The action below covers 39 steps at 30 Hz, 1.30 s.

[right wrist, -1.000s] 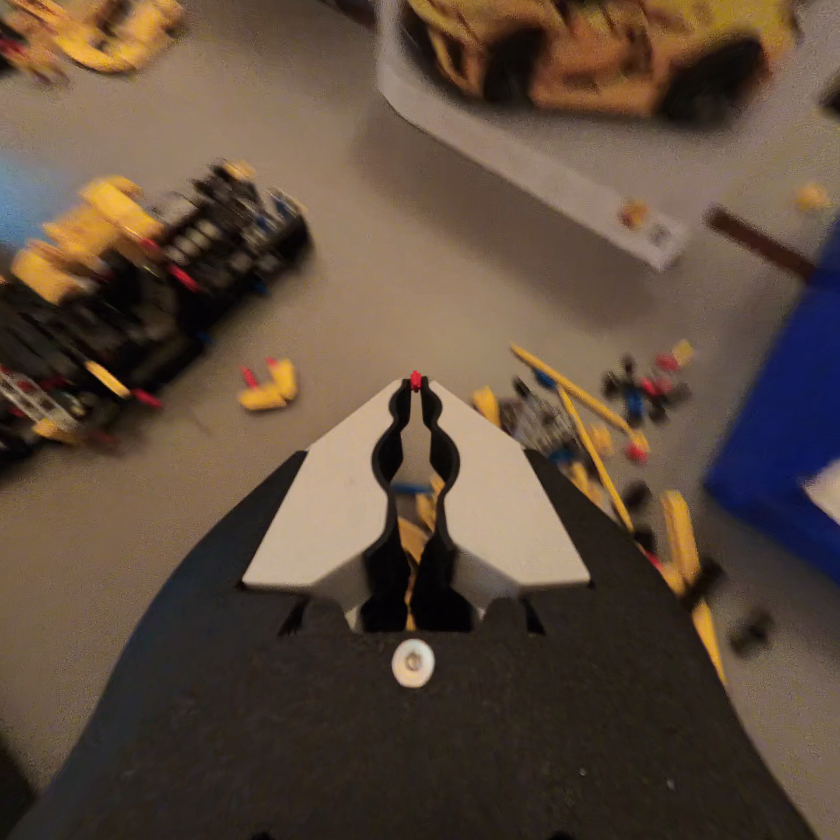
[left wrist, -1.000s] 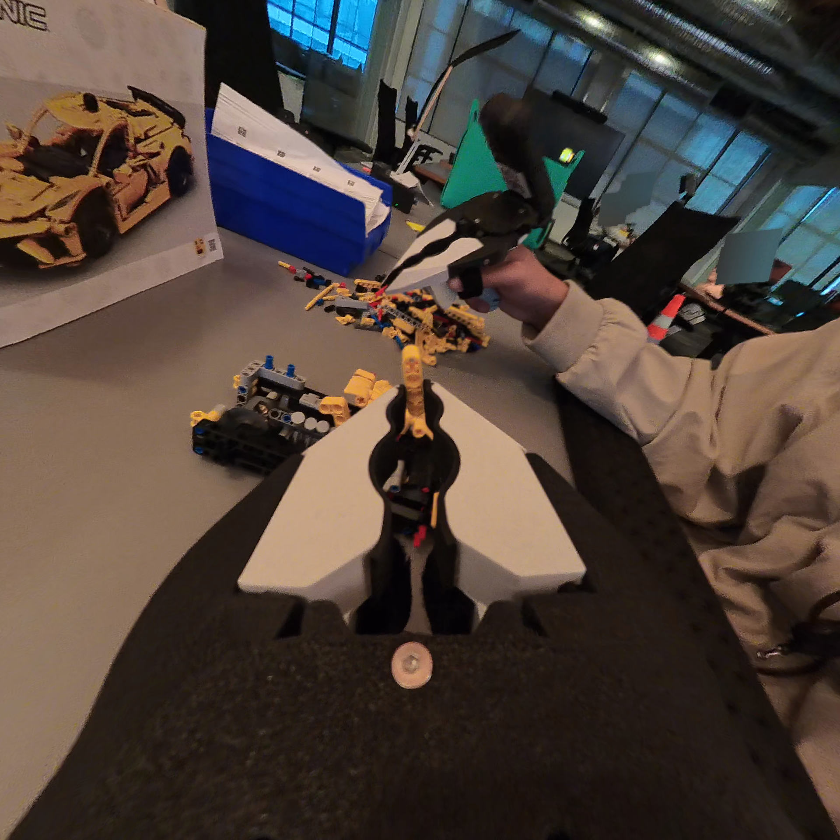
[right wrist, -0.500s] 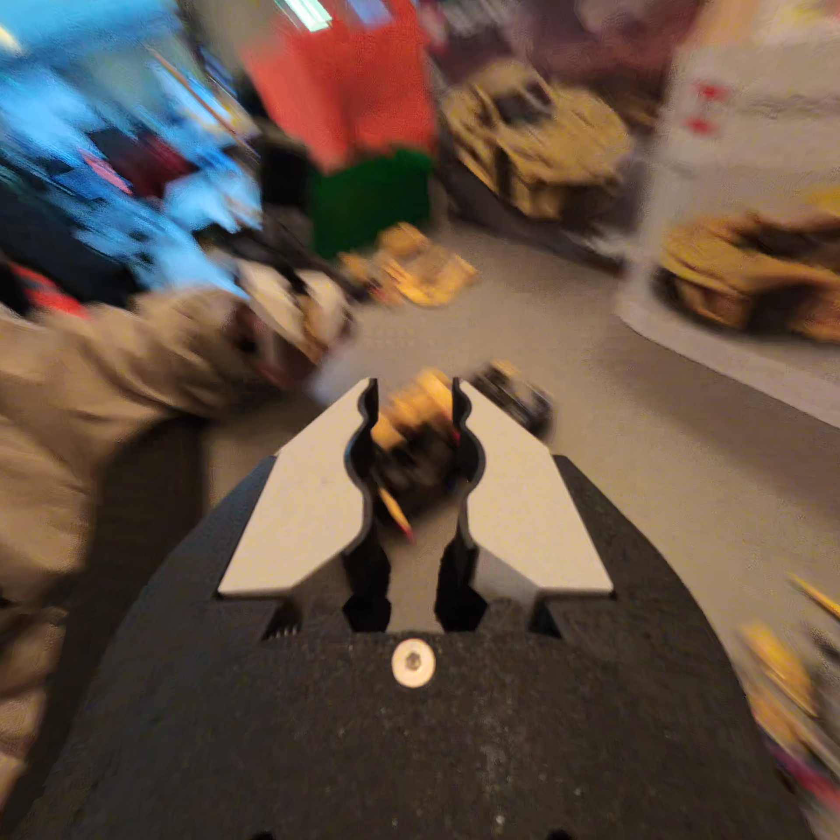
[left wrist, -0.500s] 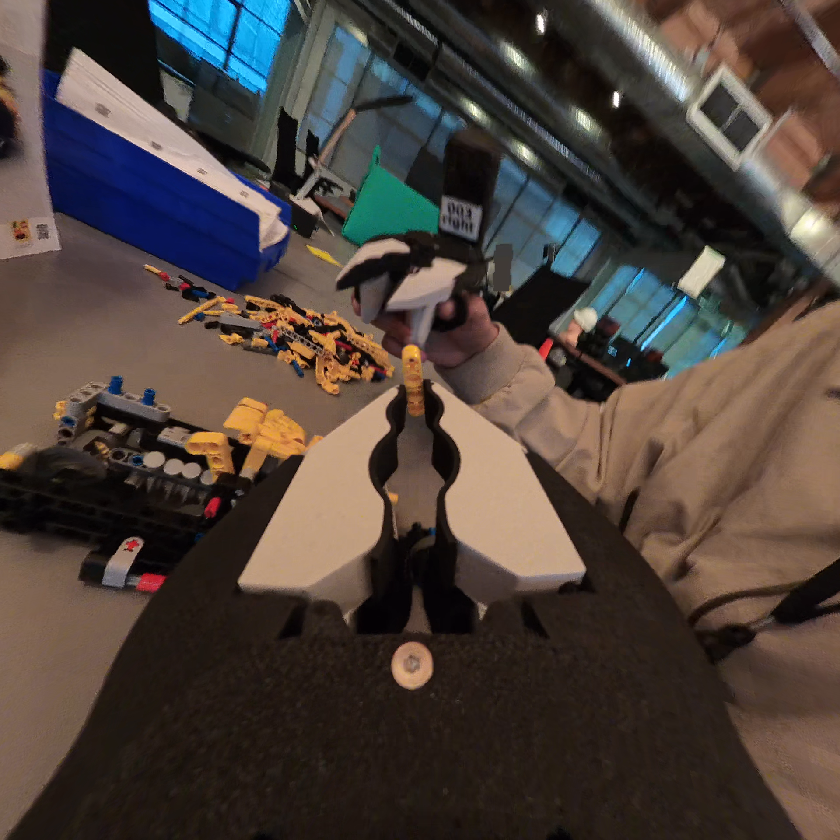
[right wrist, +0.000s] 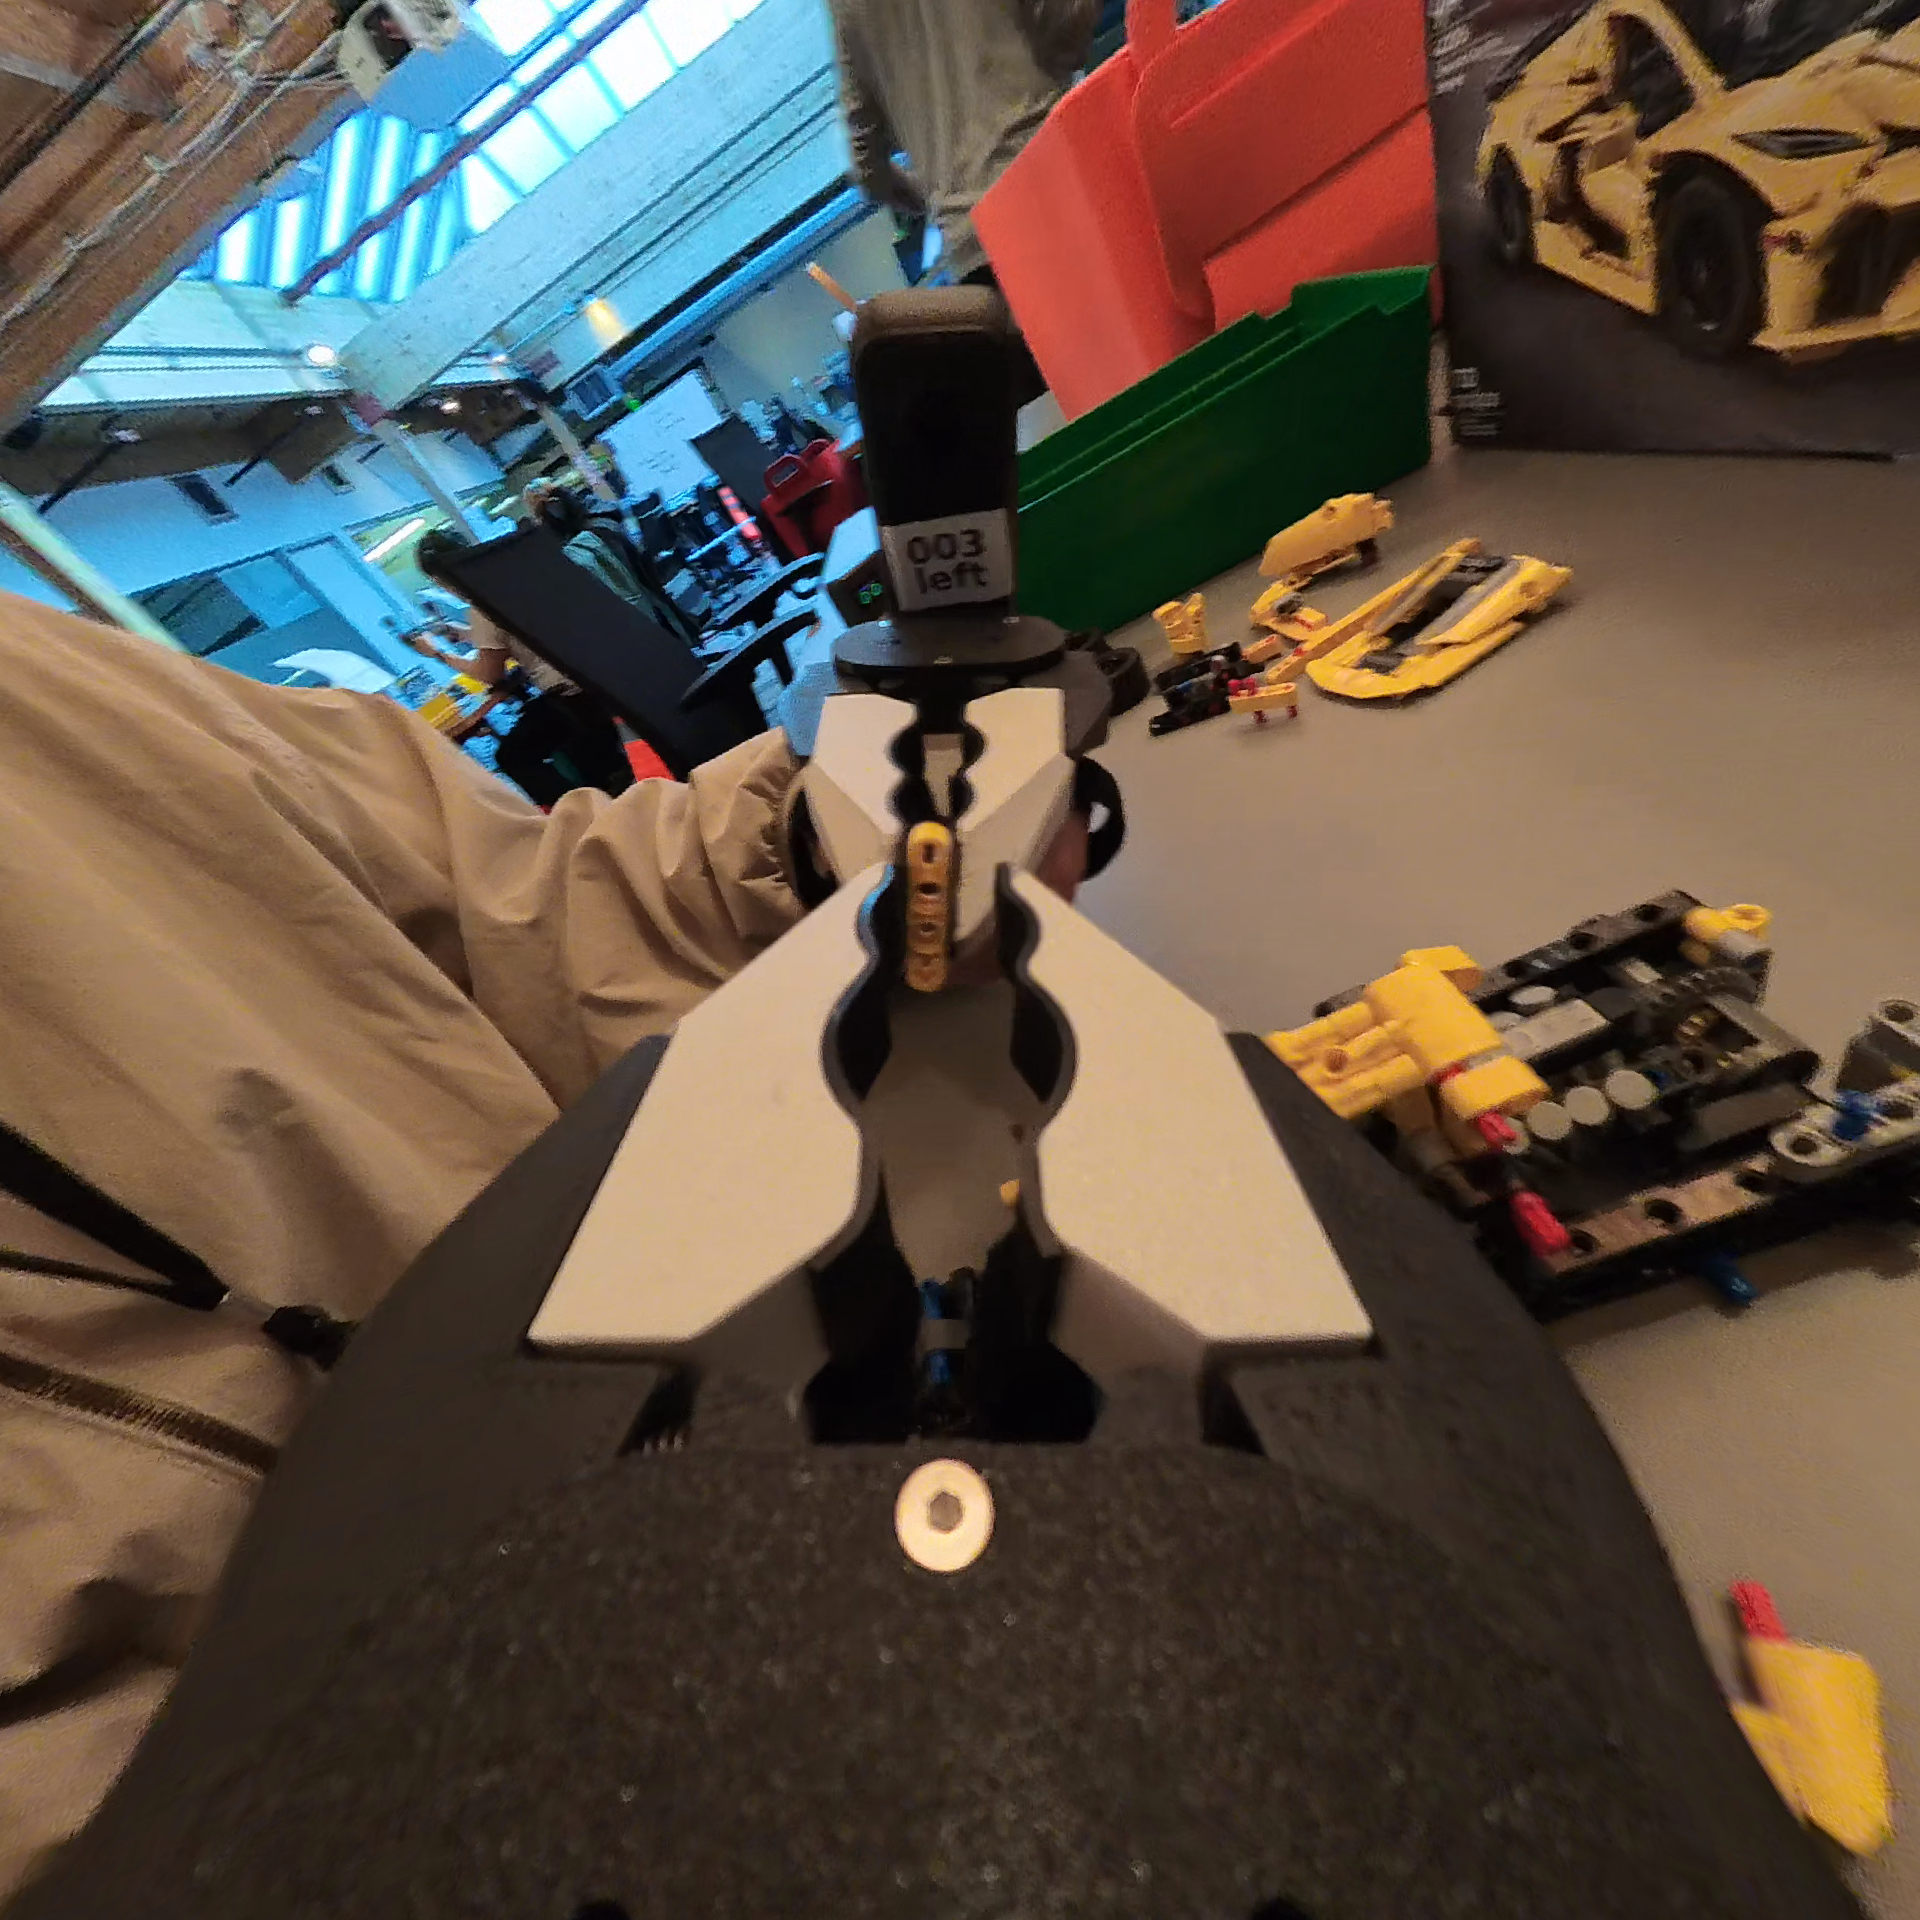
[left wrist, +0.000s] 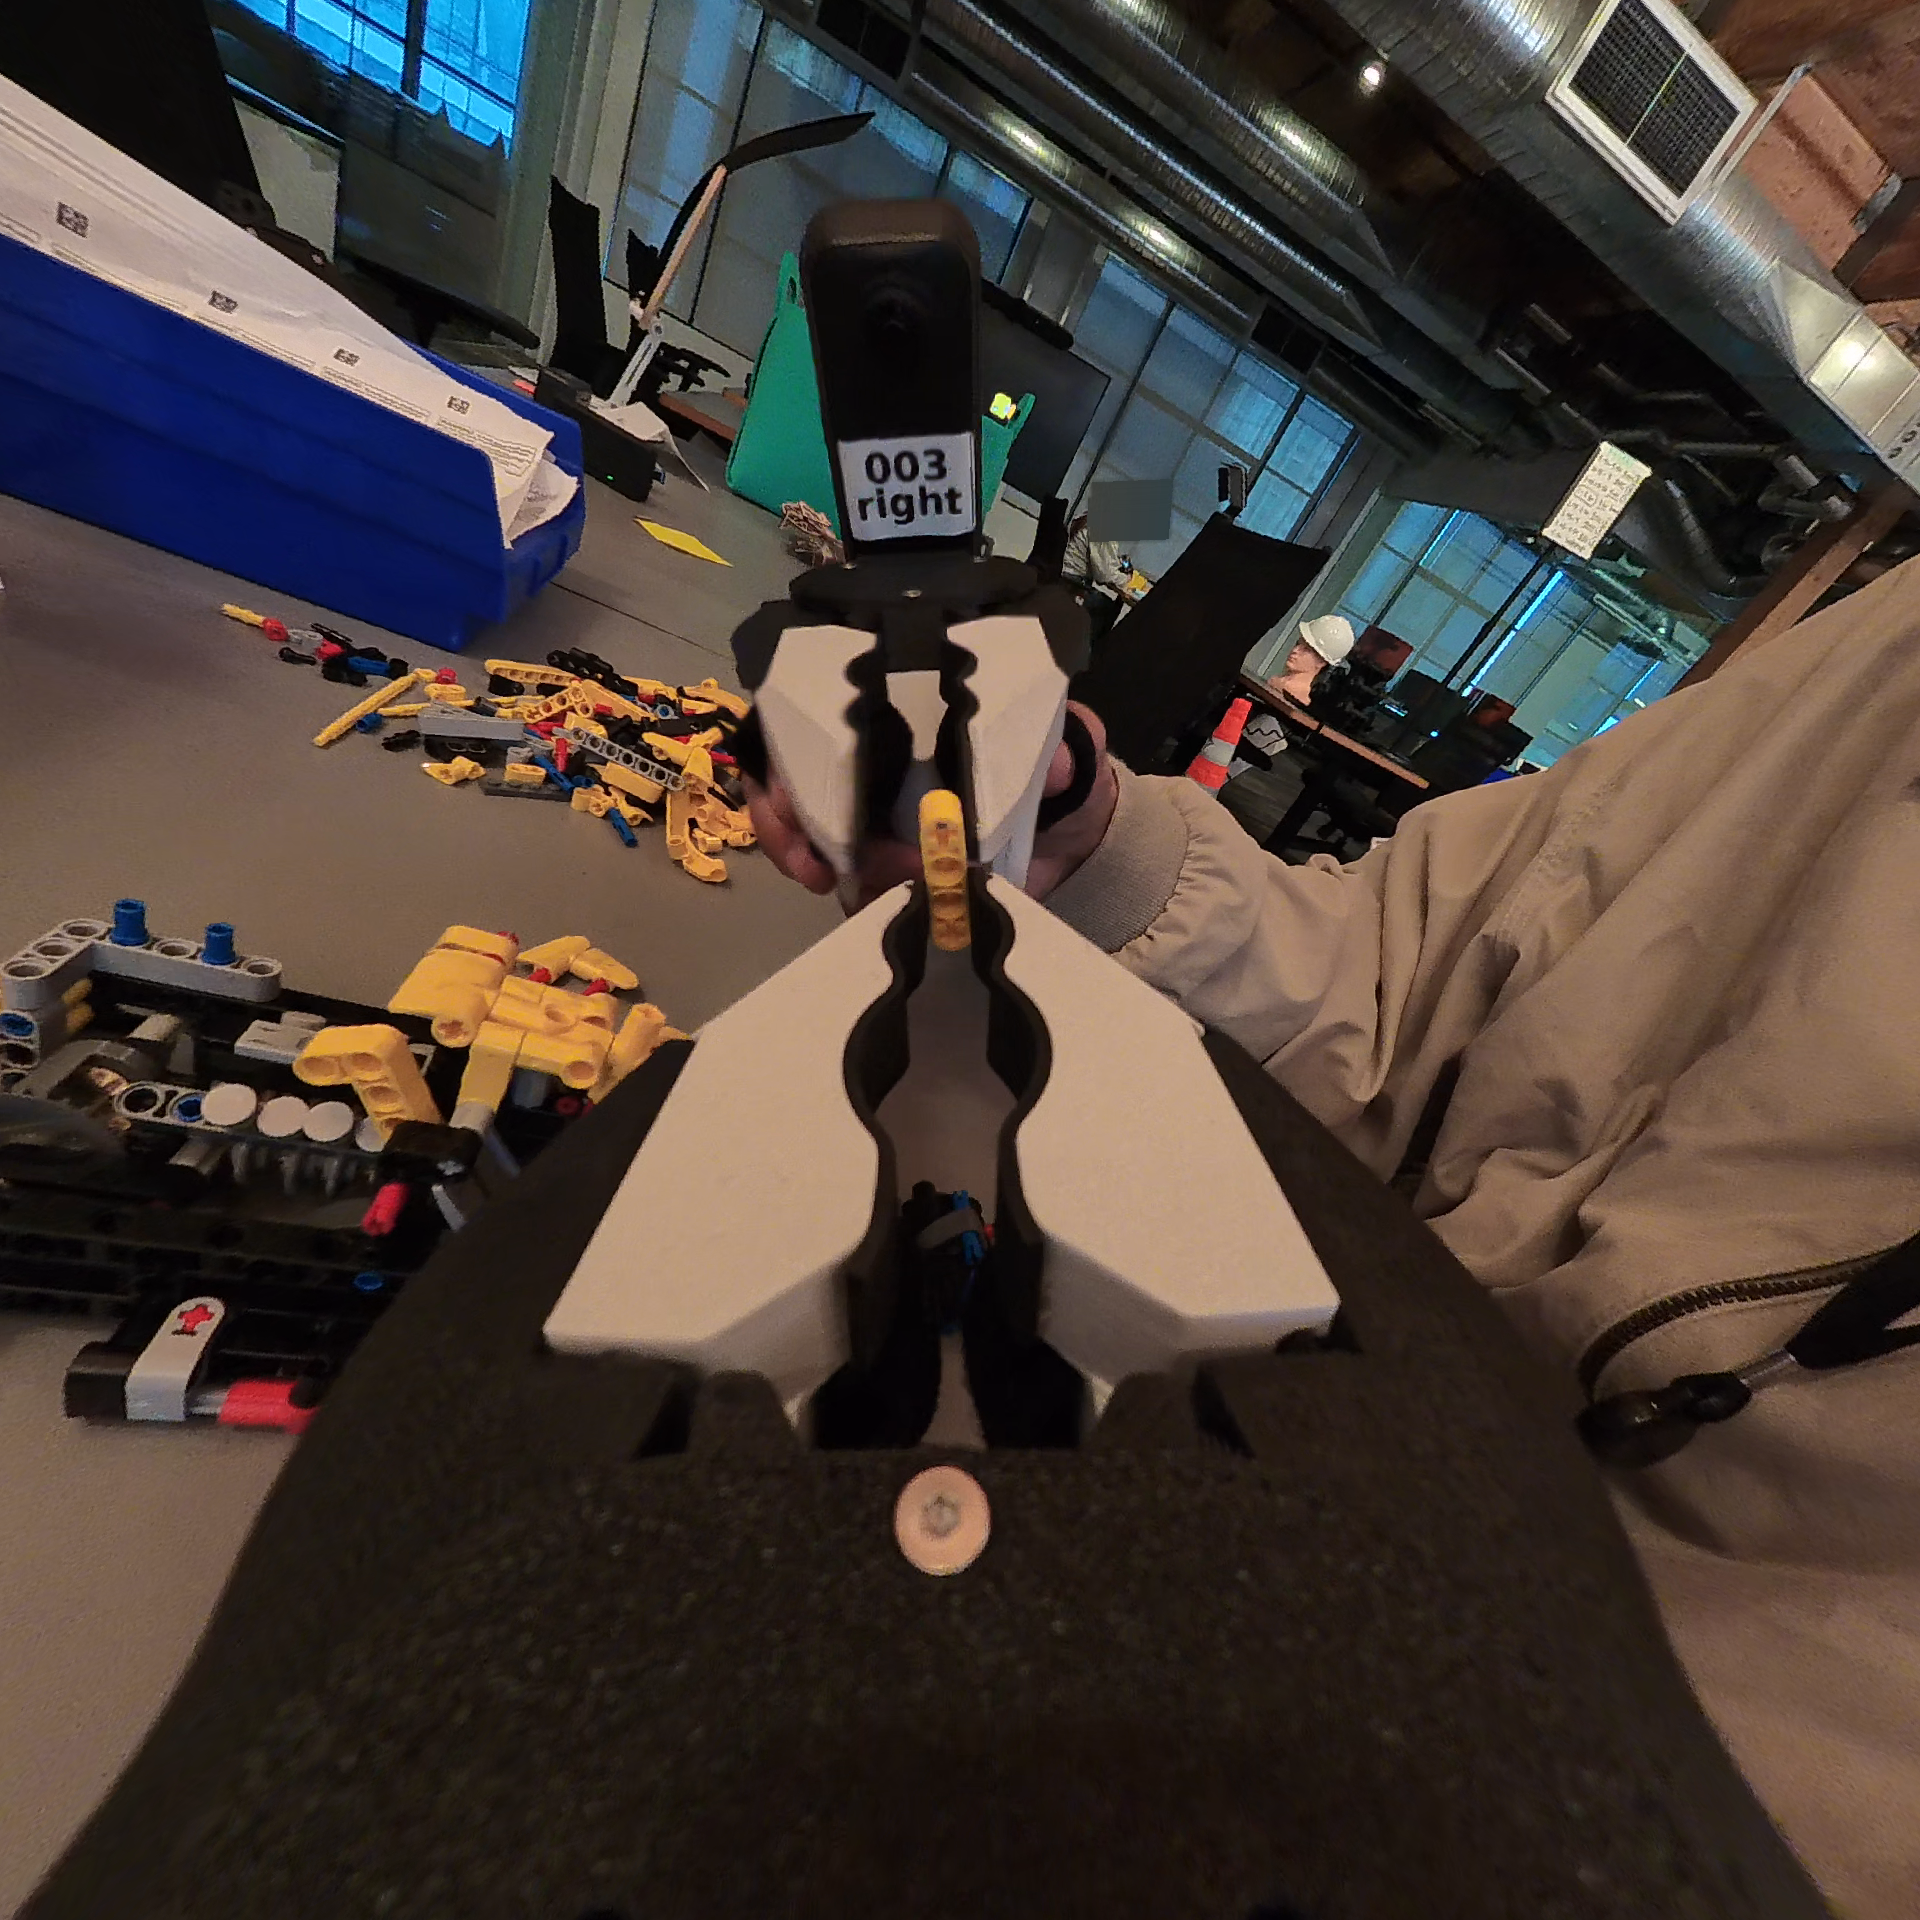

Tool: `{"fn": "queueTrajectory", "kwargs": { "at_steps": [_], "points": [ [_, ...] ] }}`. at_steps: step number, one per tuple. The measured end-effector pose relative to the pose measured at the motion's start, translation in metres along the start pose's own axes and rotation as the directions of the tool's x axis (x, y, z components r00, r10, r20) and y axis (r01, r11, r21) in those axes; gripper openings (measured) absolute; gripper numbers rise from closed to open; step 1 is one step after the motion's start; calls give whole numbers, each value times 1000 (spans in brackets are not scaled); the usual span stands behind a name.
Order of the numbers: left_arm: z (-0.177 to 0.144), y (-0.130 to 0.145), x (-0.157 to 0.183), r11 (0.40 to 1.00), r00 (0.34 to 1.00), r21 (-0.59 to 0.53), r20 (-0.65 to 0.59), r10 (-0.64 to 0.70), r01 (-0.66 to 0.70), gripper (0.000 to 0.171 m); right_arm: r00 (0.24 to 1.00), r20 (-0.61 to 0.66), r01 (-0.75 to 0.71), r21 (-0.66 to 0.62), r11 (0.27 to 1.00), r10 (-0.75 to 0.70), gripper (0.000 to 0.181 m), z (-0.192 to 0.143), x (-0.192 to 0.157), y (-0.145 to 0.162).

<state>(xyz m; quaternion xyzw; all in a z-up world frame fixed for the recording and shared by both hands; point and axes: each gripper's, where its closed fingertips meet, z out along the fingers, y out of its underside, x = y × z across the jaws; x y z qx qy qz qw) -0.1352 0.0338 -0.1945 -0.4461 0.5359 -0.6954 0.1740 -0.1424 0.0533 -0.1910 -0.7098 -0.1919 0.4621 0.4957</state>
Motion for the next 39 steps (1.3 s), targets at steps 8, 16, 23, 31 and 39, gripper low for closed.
{"fn": "queueTrajectory", "kwargs": {
  "at_steps": [8, 16, 23, 31, 39],
  "points": [
    [0, 6, -18, 999, 994, -39, 113, 10, -6, 19, 988, -150, 24, -51, 998, -32, 6, -33, 25, -1],
    [-9, -2, -26, 1000, 989, 3, 144, -12, 11, 18, 593, -793, -283, -368, 886, -140, 6, -226, 116, 54],
    [-5, 6, -24, 999, 991, -42, 136, 0, 6, 18, 557, -829, -303, -266, 915, -56, 10, -254, 129, 59],
    [-8, 3, -27, 1000, 988, -31, 156, 4, 1, 18, 589, -801, -198, -269, 943, -105, 25, -233, 117, 35],
    [-7, 4, -27, 999, 987, -39, 160, 9, -3, 18, 853, -437, -17, -571, 821, -286, 47, -86, 102, 95]
  ]
}}
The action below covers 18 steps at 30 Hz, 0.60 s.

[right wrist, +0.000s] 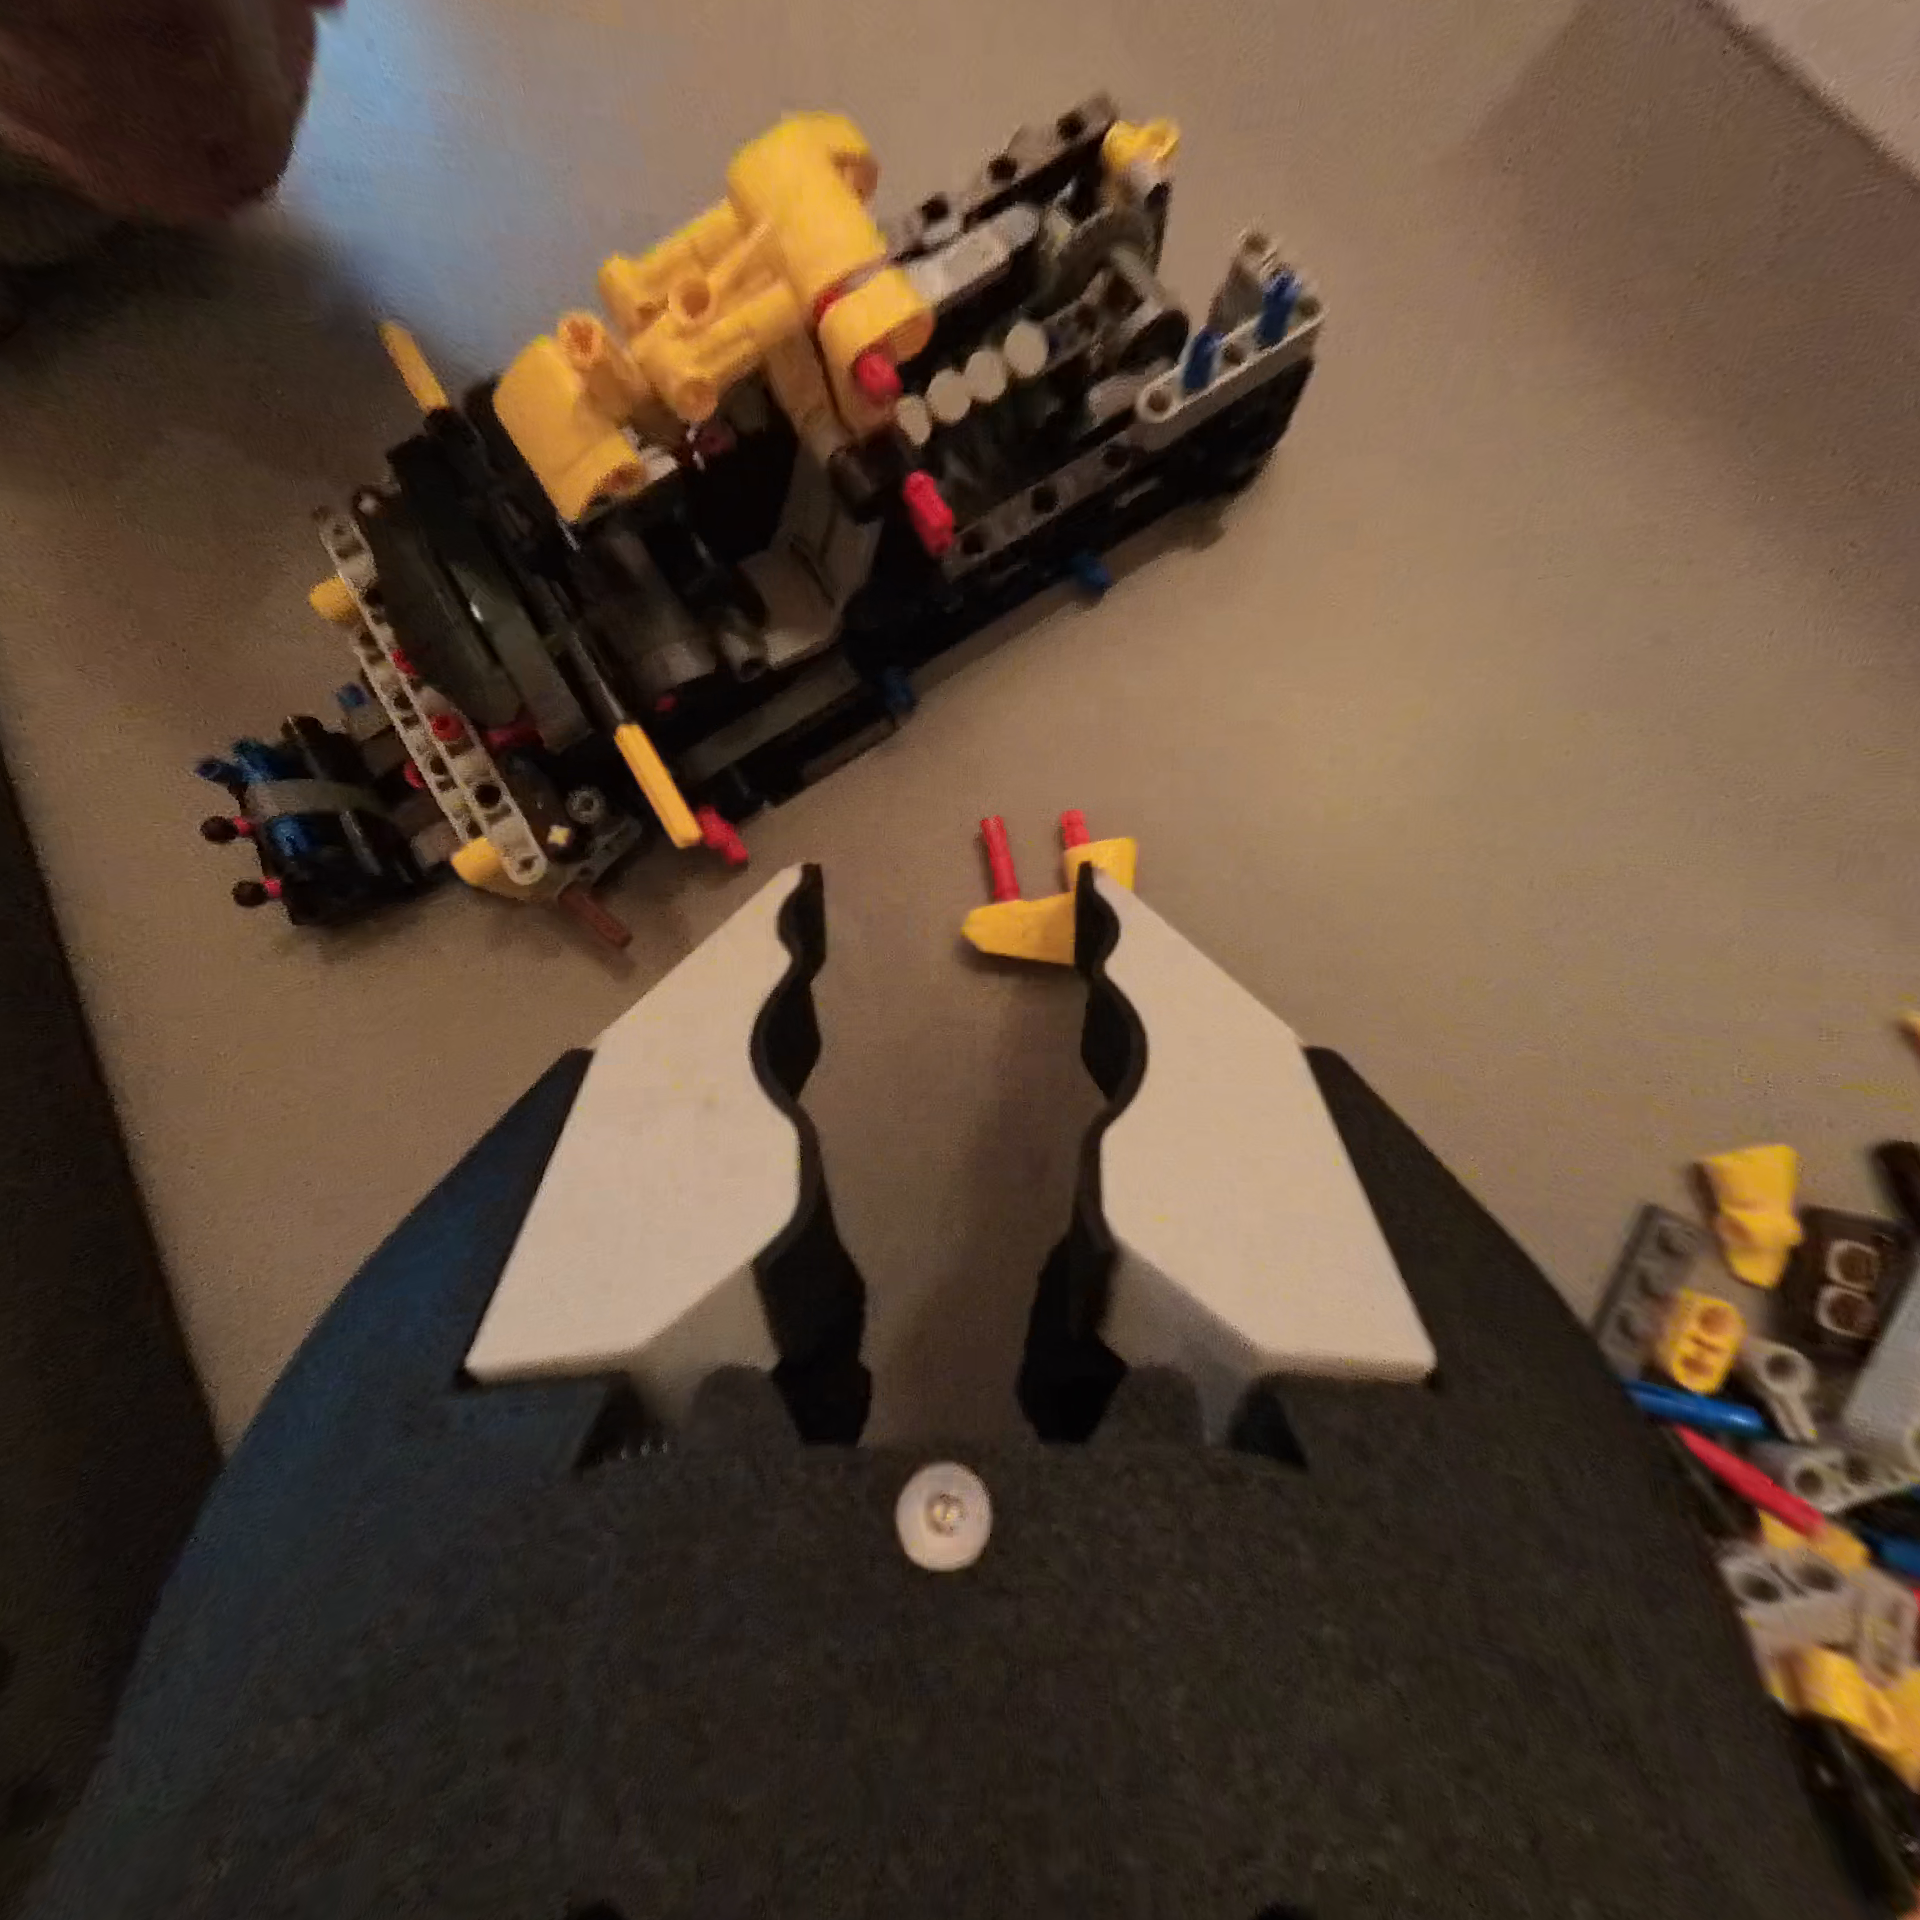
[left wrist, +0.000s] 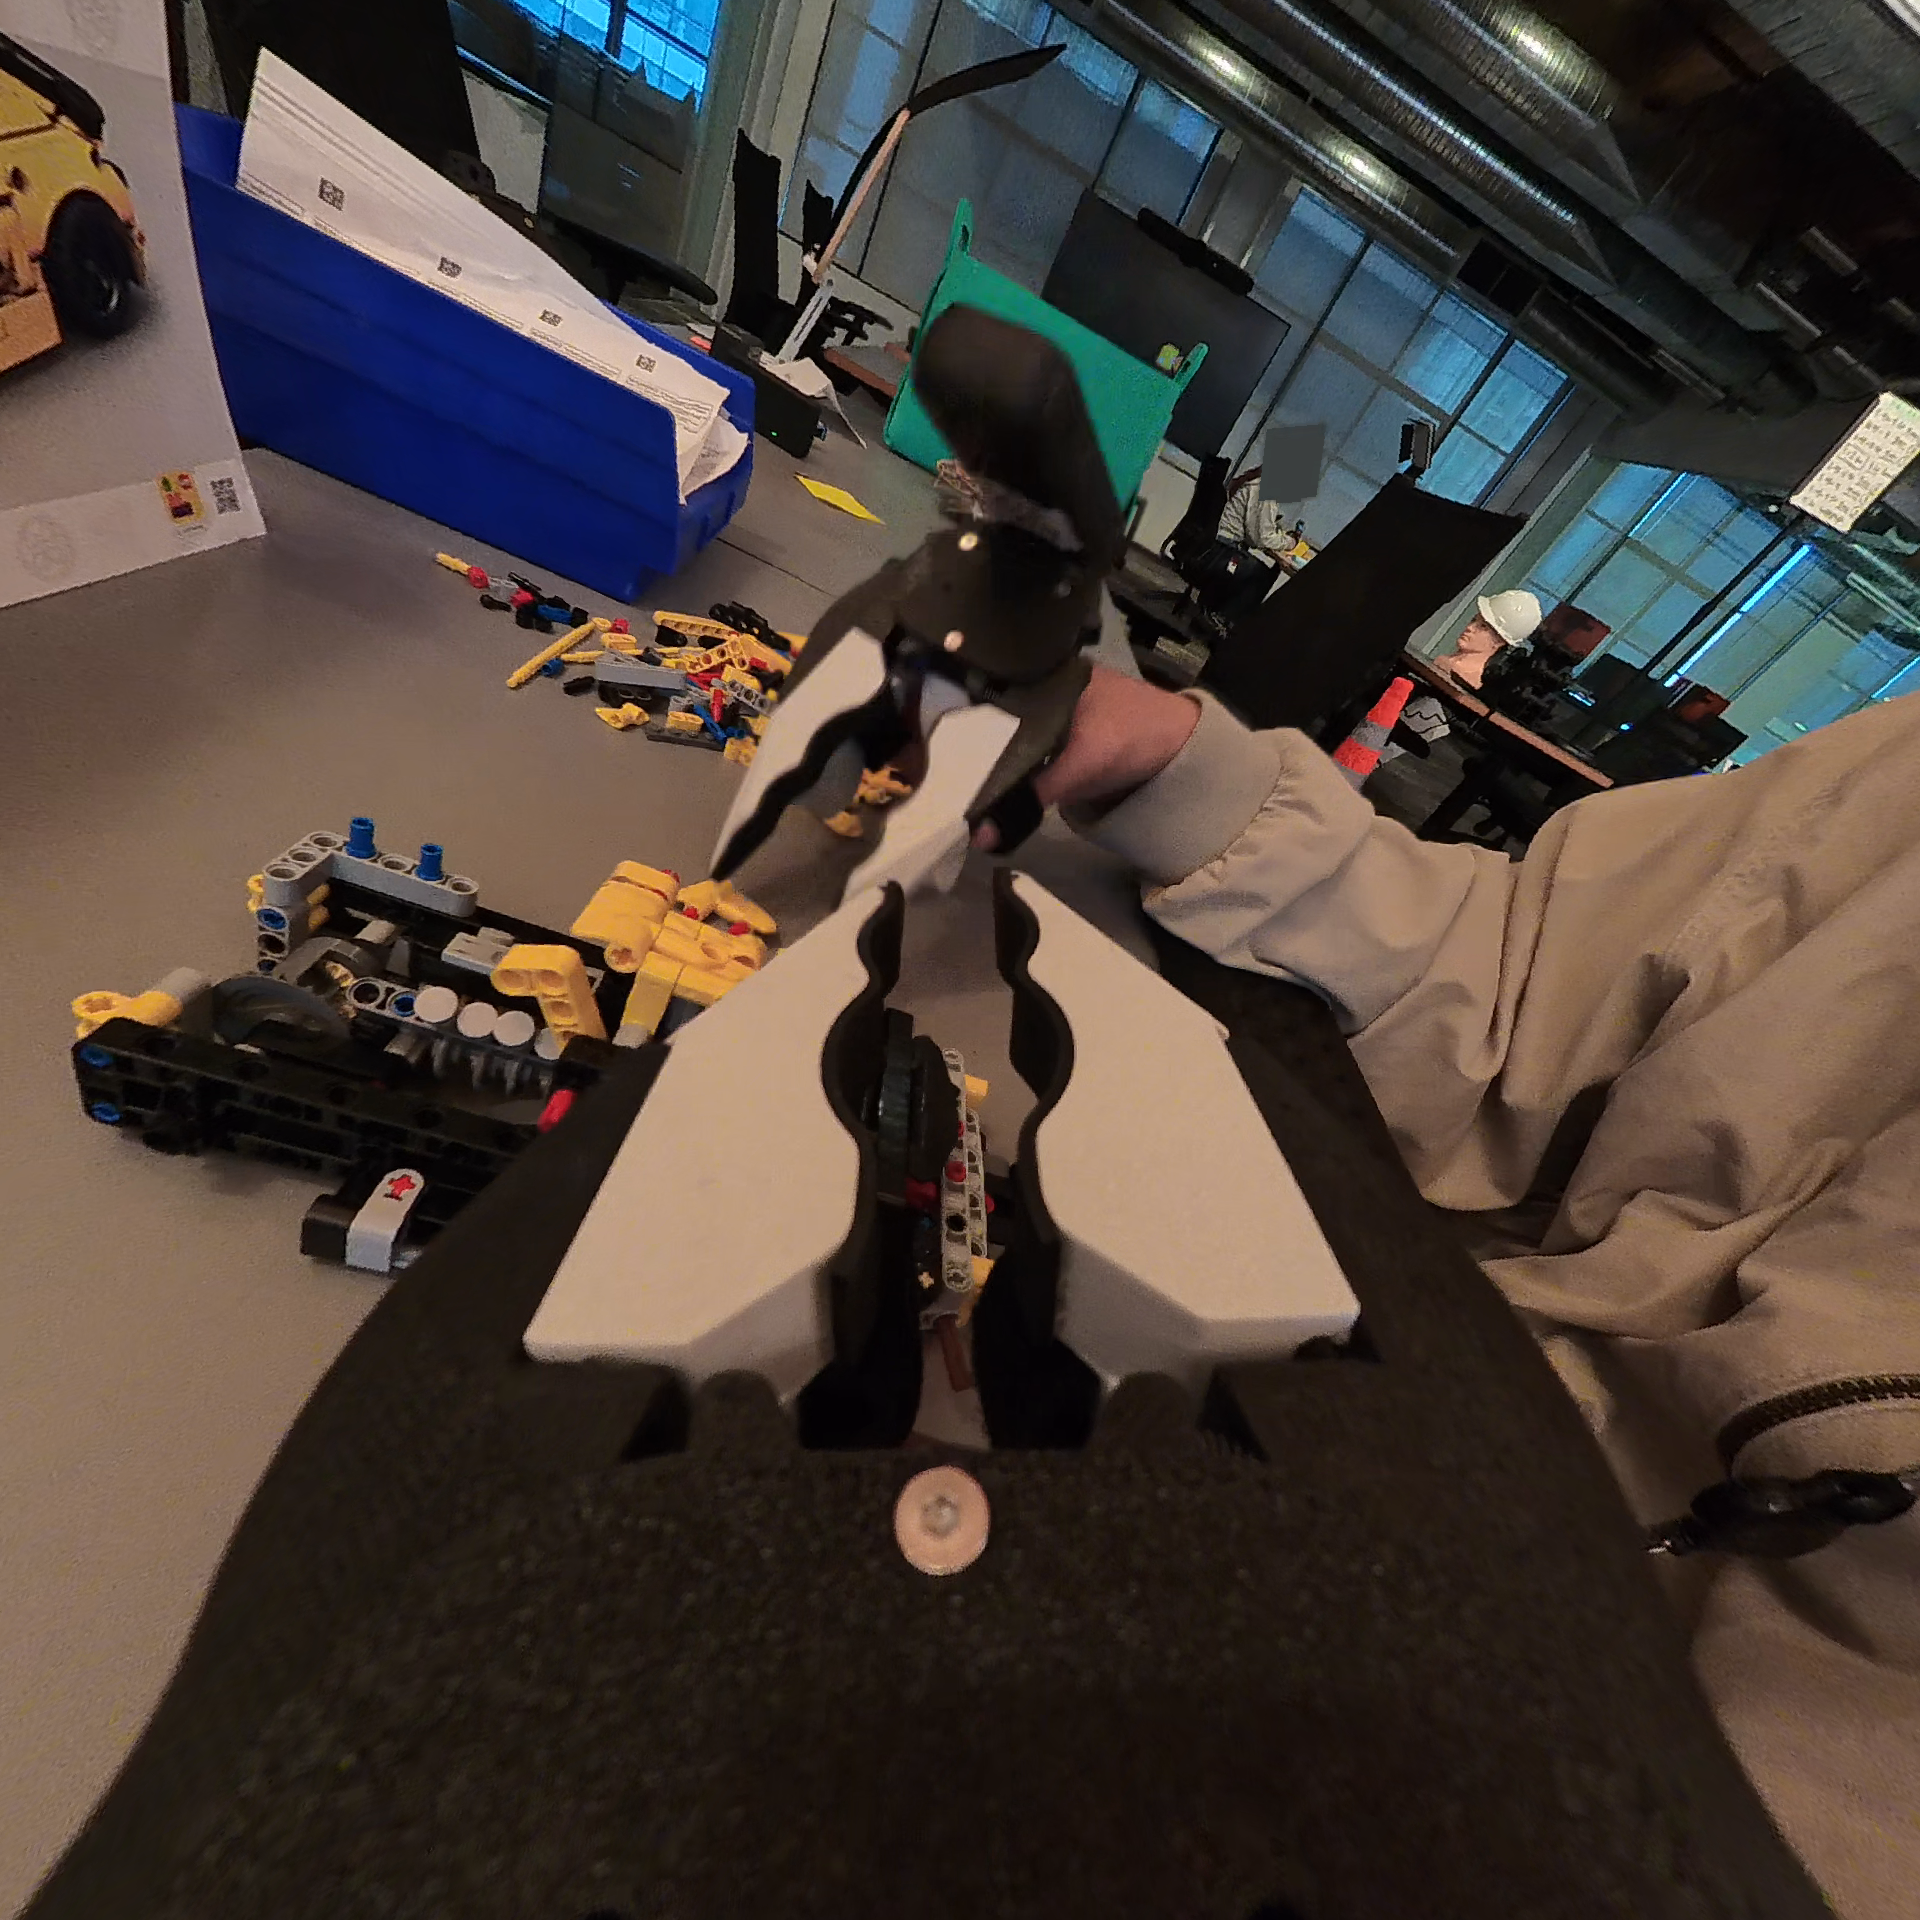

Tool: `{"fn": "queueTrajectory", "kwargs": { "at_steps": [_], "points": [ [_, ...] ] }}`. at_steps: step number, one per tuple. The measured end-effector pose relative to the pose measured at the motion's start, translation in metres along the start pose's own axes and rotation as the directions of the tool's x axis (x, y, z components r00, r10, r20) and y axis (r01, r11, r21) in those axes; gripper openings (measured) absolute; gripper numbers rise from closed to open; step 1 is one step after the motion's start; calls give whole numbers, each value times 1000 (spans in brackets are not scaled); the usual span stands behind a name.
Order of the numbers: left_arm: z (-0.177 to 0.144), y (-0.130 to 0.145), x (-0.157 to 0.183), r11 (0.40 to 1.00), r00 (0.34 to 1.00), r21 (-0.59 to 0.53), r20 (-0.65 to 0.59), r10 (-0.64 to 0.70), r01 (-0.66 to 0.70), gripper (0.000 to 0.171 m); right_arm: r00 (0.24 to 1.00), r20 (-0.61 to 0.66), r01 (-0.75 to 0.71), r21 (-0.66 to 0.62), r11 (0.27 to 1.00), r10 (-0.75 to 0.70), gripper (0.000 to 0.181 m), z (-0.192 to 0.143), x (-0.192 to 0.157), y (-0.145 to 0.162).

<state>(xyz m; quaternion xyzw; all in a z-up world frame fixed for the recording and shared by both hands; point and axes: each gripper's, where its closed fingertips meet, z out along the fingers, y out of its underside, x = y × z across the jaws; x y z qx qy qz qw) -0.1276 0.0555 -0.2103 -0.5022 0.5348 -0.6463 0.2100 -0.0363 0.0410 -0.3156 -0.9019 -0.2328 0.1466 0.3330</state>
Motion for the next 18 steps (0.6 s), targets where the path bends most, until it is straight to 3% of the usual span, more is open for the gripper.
{"fn": "queueTrajectory", "kwargs": {
  "at_steps": [8, 15, 18],
  "points": [
    [3, 3, 2, 1000, 1000, -20, 4, 18, -18, 18, 980, -177, 86, -61, 994, -95, 33, -9, 22, 11],
    [3, 4, 1, 1000, 1000, -25, 4, 11, -11, 18, 979, -196, 52, -49, 997, -61, 45, -10, 34, 18],
    [6, 8, 1, 999, 1000, -45, -2, -1, 1, 18, 985, -165, 36, -60, 998, -45, 37, -4, 31, 18]
  ]
}}
